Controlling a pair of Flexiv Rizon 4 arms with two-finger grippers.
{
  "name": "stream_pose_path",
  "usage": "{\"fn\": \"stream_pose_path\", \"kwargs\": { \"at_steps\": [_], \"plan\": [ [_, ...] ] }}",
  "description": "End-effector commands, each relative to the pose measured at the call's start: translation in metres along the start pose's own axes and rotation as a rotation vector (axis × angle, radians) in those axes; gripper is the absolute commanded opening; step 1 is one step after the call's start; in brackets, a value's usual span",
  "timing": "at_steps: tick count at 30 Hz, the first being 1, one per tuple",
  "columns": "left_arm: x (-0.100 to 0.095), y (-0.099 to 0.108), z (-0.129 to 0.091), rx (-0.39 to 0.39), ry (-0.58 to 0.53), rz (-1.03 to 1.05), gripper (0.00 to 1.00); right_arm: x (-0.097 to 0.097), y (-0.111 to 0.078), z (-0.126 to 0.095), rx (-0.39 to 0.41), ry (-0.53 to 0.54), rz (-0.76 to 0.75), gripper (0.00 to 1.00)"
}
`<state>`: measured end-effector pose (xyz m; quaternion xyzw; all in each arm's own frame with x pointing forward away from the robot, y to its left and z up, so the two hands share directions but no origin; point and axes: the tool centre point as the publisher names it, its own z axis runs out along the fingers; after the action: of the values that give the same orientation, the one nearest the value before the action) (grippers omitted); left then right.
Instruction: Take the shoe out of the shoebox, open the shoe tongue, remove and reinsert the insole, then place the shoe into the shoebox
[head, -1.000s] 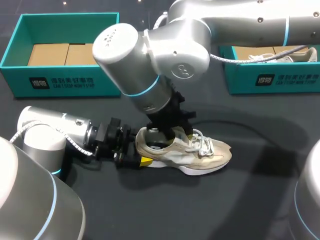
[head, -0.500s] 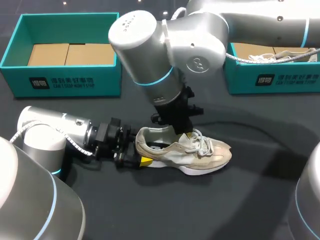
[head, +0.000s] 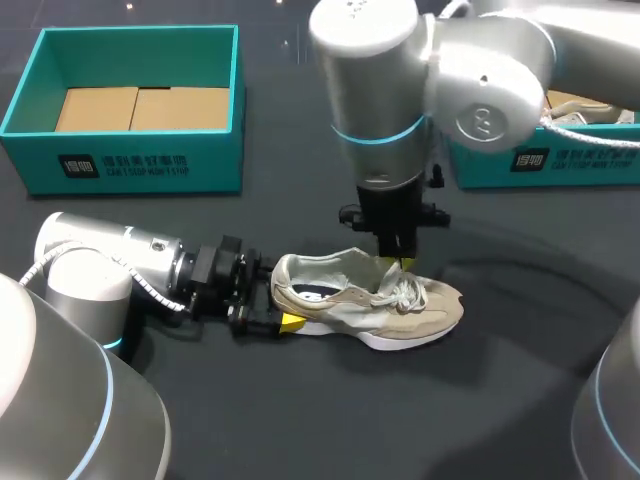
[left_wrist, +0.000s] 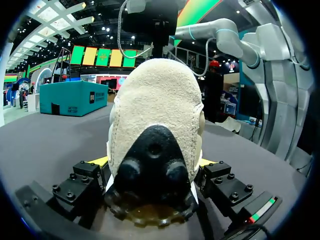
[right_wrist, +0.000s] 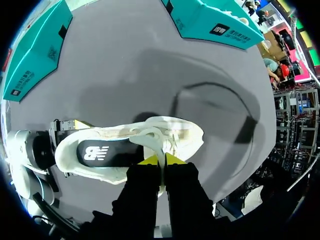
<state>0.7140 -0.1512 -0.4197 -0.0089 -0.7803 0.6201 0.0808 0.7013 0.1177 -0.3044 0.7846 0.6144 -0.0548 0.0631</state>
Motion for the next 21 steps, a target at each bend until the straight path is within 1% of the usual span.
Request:
{"fn": "stream_pose_path", "kwargs": {
  "at_steps": [1, 10, 11, 15, 21],
  "plan": [
    [-0.002, 0.002, -0.001, -0.001, 0.000, -0.001, 0.00, -0.009, -0.004, 0.001, -0.009, 0.119, 0.201, 0.00],
    [-0.002, 0.002, -0.001, -0.001, 0.000, -0.001, 0.00, -0.009, -0.004, 0.001, -0.009, 0.119, 0.201, 0.00],
    [-0.002, 0.002, -0.001, -0.001, 0.000, -0.001, 0.00, -0.013, -0.004, 0.001, -0.012, 0.153, 0.197, 0.00],
    [-0.002, 0.002, -0.001, -0.001, 0.000, -0.001, 0.00, -0.024, -0.004, 0.002, -0.020, 0.218, 0.159, 0.00],
    [-0.002, 0.002, -0.001, -0.001, 0.000, -0.001, 0.00, -0.037, -0.004, 0.011, -0.009, 0.255, 0.129, 0.00]
  ]
}}
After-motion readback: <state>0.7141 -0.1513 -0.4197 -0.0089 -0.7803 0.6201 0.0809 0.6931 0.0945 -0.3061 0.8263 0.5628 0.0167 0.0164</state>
